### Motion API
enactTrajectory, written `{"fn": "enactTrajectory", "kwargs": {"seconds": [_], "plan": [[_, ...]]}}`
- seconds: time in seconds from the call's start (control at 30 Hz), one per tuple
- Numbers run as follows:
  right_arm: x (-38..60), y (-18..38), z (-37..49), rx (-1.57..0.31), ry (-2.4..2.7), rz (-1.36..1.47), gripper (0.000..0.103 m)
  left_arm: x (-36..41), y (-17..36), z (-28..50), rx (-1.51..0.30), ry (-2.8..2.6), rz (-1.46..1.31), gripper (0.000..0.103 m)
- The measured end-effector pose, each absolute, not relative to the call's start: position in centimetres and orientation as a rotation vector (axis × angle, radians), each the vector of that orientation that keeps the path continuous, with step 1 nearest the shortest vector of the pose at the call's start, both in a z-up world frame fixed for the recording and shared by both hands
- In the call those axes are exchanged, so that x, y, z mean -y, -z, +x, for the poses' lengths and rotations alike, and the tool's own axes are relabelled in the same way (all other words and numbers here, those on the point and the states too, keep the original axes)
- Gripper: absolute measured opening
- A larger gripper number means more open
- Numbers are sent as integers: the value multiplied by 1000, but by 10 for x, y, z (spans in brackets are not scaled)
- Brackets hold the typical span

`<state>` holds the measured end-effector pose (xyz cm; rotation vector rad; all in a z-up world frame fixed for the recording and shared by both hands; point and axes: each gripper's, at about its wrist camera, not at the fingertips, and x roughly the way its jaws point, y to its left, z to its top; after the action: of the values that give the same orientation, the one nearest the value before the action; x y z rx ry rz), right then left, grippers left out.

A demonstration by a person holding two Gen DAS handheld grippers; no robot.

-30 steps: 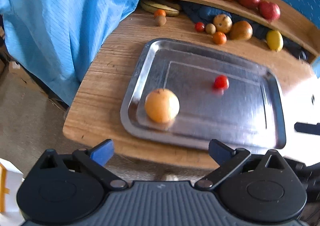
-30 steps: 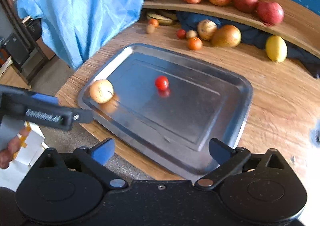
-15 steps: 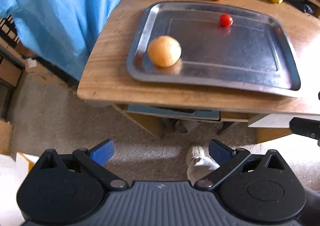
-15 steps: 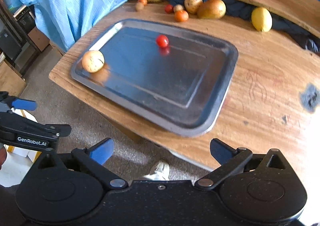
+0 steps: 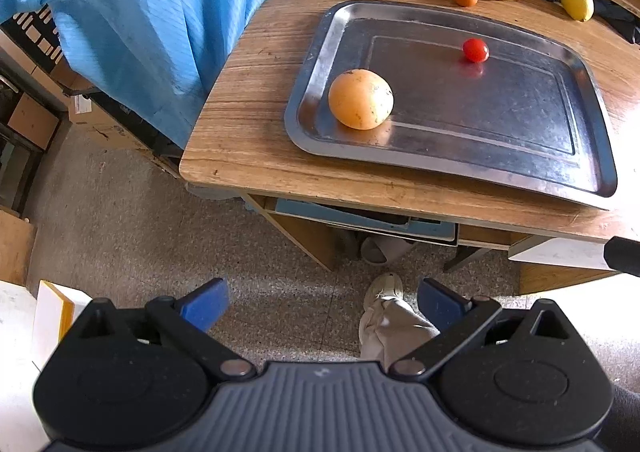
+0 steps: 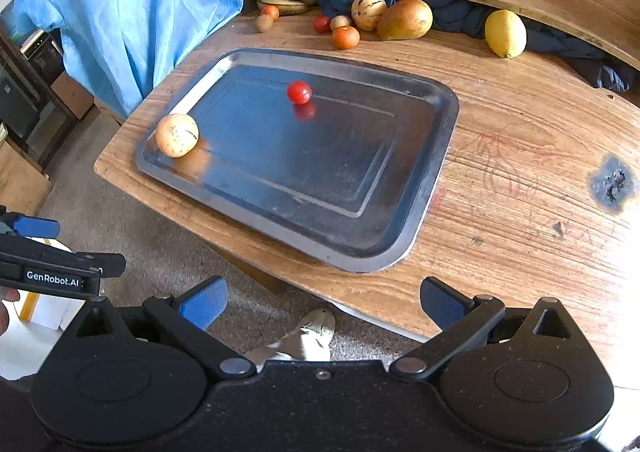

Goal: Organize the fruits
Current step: 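Lift both open tools away from the tray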

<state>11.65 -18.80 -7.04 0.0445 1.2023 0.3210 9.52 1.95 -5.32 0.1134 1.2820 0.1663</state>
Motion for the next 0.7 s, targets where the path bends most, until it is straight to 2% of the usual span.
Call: {"fn": "enactTrajectory", "kwargs": {"seconds": [0.7], "plan": [[161,67,201,-1124,-293,94,102,-40,36,164,-1219,-67,200,102]]}}
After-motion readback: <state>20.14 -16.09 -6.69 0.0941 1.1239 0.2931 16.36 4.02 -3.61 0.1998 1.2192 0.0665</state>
